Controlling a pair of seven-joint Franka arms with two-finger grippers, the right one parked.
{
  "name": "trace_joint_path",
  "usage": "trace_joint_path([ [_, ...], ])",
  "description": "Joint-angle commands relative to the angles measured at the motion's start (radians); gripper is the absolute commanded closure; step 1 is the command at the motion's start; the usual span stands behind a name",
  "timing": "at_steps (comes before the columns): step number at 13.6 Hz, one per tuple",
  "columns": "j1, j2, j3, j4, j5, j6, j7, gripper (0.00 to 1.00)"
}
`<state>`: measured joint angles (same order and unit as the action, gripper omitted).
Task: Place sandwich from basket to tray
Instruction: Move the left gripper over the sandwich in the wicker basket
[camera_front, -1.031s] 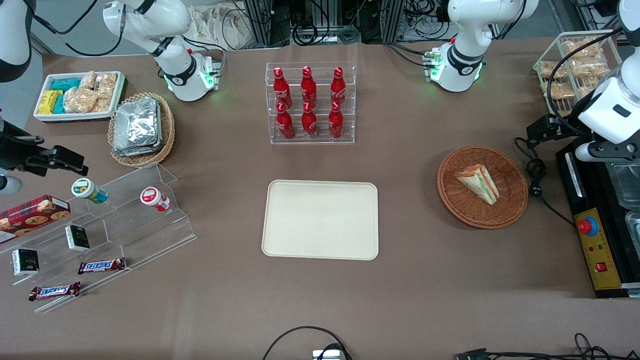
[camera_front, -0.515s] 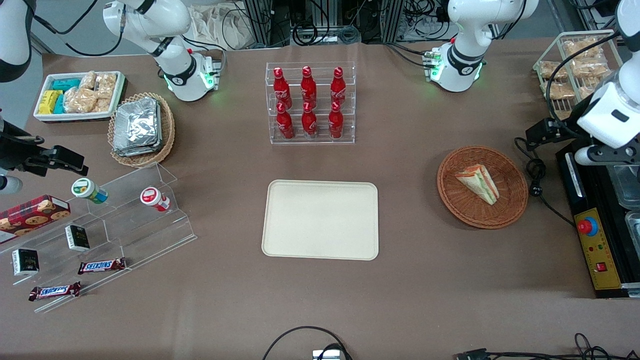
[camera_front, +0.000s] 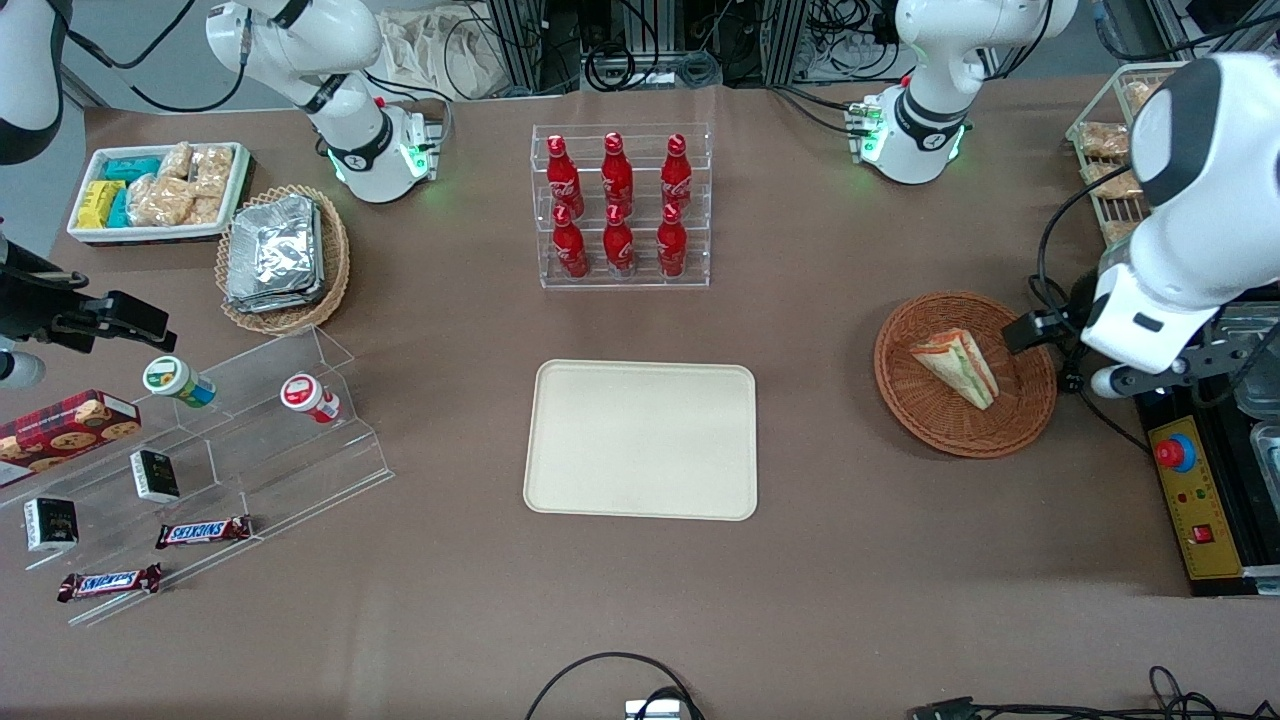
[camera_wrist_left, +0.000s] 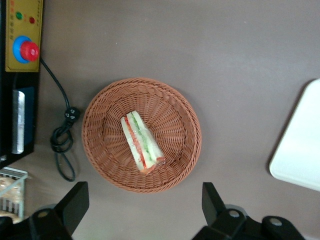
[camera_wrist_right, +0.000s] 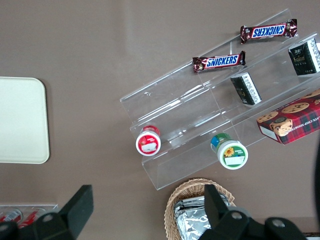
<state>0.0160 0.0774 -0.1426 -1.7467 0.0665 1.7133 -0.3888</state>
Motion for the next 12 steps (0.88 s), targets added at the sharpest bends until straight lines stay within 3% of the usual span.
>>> trace_joint_path([
  [1, 0.004, -0.105, -0.002, -0.237, 0.015, 0.176, -0.108, 0.0],
  [5, 0.012, -0.146, 0.001, -0.463, 0.015, 0.397, -0.241, 0.0],
  [12, 0.041, -0.145, 0.005, -0.666, 0.015, 0.652, -0.321, 0.0],
])
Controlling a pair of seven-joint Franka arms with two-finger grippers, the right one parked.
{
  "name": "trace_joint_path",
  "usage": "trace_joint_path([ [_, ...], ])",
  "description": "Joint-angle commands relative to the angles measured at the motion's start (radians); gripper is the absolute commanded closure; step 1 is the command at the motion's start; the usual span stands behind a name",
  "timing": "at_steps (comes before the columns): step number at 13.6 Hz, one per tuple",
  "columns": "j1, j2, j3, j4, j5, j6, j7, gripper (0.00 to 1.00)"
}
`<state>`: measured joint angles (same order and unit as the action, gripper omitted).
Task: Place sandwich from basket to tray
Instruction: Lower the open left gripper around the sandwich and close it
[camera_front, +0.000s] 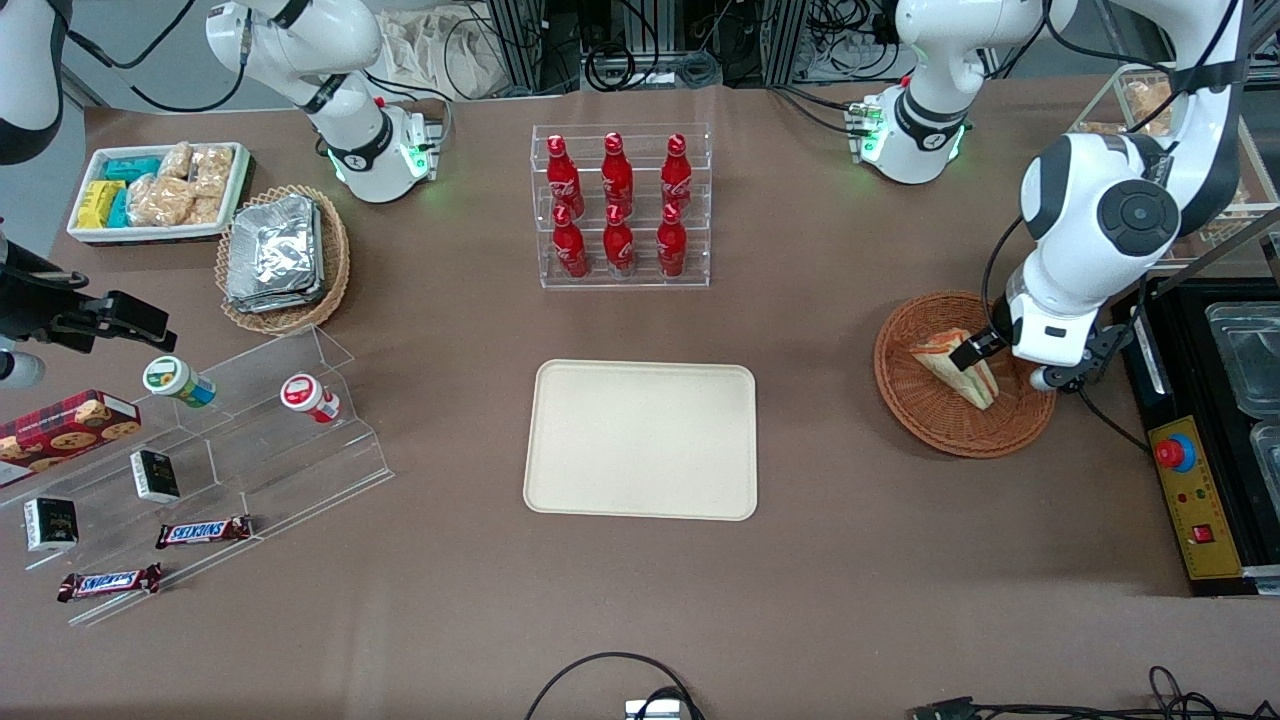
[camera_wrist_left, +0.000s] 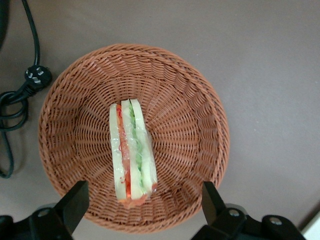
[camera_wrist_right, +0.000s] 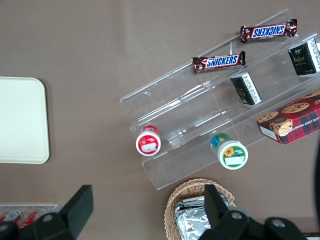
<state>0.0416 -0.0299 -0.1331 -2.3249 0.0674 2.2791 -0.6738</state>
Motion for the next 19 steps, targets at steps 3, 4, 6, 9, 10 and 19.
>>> trace_joint_path([
  [3, 0.032, -0.027, -0.005, -0.148, 0.014, 0.189, -0.072, 0.0],
  [4, 0.031, -0.018, -0.005, -0.157, 0.014, 0.209, -0.088, 0.0],
  [6, 0.031, -0.012, -0.005, -0.185, 0.014, 0.247, -0.101, 0.0],
  [9, 0.031, 0.01, -0.005, -0.223, 0.014, 0.321, -0.134, 0.0],
  [10, 0.031, 0.025, -0.005, -0.228, 0.014, 0.339, -0.144, 0.0],
  [19, 0.031, 0.088, -0.003, -0.257, 0.015, 0.441, -0.145, 0.0],
])
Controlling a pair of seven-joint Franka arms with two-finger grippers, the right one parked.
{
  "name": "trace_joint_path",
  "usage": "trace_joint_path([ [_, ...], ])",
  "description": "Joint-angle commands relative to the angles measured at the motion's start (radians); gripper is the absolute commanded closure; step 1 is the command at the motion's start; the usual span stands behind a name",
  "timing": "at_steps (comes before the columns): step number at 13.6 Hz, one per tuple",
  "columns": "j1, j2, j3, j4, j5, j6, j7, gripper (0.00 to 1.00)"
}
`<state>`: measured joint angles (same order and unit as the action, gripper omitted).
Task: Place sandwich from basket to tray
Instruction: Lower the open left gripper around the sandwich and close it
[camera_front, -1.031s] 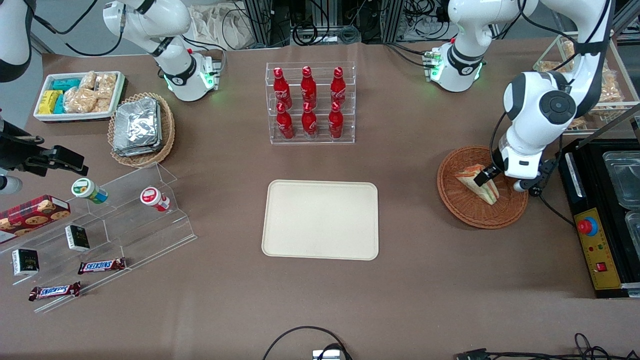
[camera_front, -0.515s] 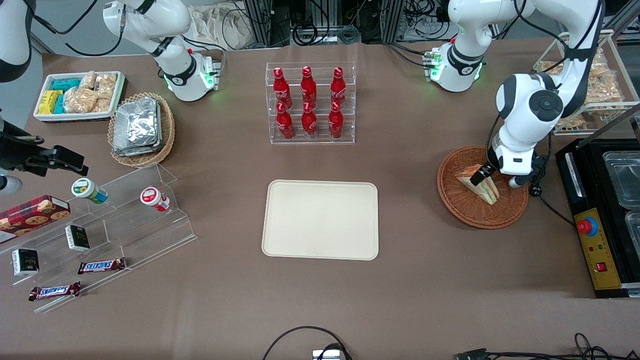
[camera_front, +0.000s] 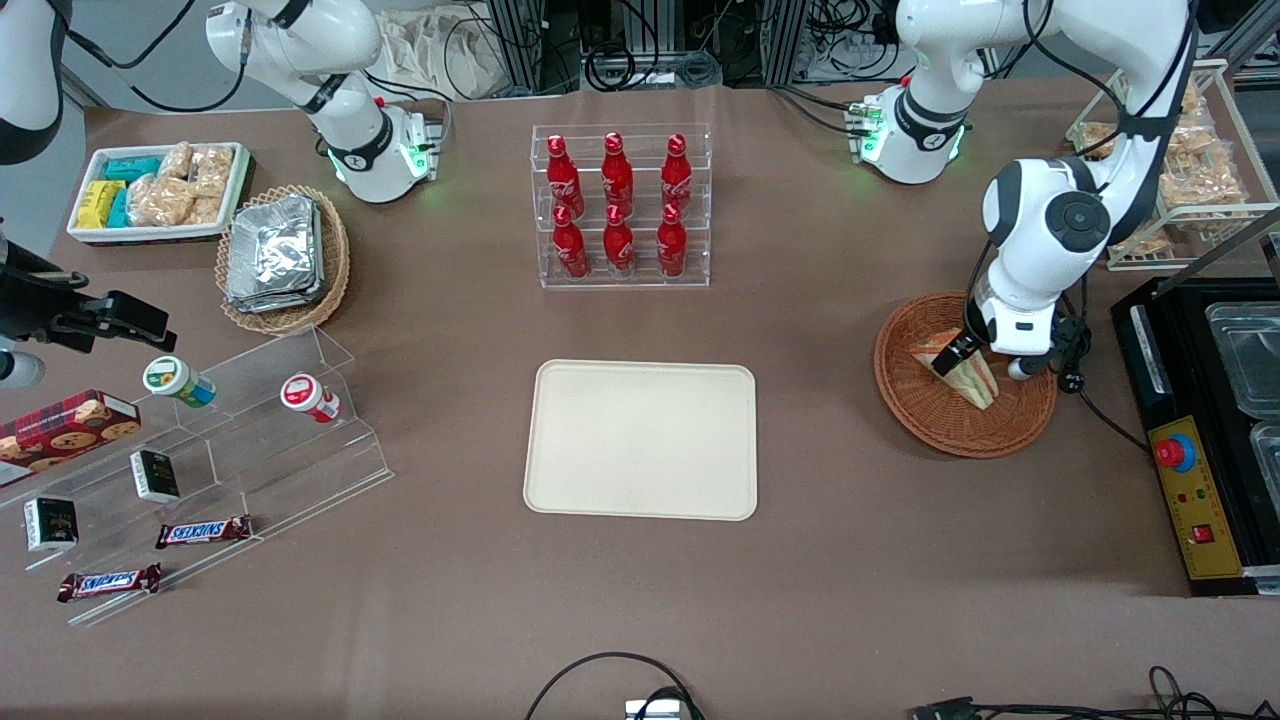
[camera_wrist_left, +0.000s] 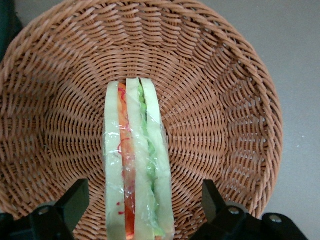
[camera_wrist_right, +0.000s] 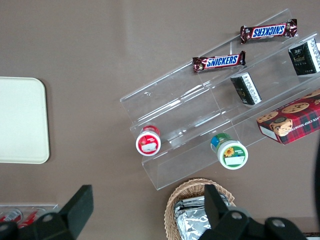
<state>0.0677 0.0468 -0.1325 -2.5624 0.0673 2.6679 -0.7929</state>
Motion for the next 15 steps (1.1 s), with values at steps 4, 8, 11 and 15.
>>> trace_joint_path([
  [4, 0.006, 0.034, -0.001, -0.021, 0.016, 0.081, -0.026, 0.1],
  [8, 0.006, 0.044, -0.001, -0.021, 0.02, 0.081, -0.023, 0.42],
  [11, 0.006, 0.048, -0.001, -0.021, 0.025, 0.081, -0.011, 0.53],
  [15, 0.003, 0.024, -0.002, -0.019, 0.04, 0.054, 0.013, 0.86],
])
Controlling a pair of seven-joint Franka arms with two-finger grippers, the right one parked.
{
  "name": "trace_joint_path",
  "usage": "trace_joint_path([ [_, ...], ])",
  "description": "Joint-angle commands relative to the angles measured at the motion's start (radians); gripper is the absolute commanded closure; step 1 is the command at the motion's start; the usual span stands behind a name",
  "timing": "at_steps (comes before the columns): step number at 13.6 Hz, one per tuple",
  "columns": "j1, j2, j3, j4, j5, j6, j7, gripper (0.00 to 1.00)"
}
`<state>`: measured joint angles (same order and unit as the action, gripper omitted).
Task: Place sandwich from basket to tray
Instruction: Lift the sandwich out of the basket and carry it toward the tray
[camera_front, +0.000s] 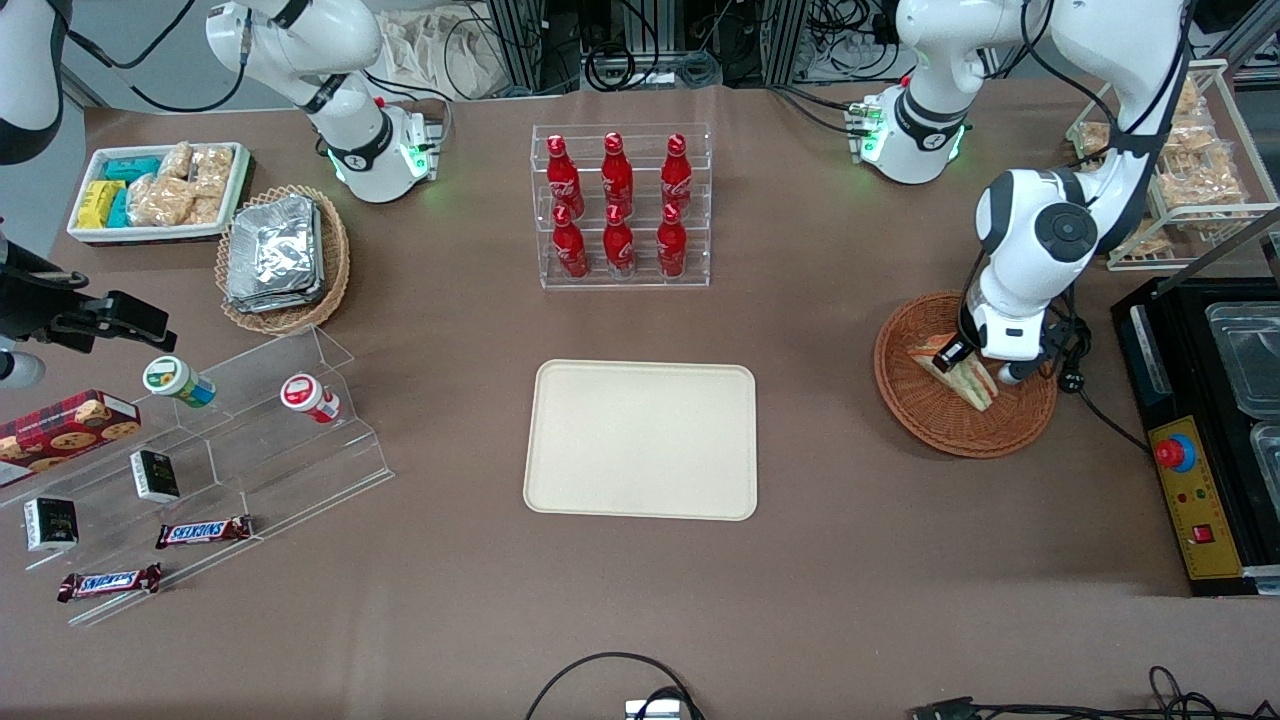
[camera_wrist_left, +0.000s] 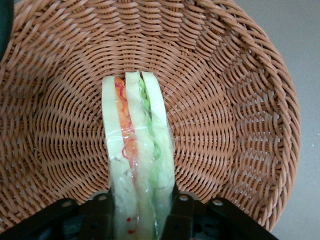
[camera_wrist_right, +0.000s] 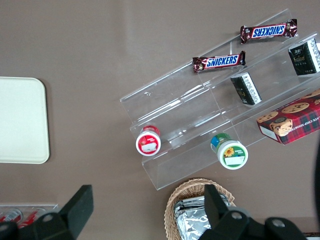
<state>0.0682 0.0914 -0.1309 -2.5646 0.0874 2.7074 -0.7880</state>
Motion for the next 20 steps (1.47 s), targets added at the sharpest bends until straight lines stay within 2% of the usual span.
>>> trace_joint_path([
  [1, 0.001, -0.032, -0.006, -0.014, 0.019, -0.012, 0.027, 0.87],
  [4, 0.002, -0.116, -0.007, 0.0, 0.018, -0.131, 0.154, 0.89],
  [8, -0.001, -0.186, -0.009, 0.029, 0.018, -0.196, 0.347, 0.91],
  [12, -0.007, -0.2, -0.039, 0.157, 0.017, -0.378, 0.585, 0.91],
  [20, -0.01, -0.115, -0.231, 0.317, 0.015, -0.396, 0.628, 0.88],
])
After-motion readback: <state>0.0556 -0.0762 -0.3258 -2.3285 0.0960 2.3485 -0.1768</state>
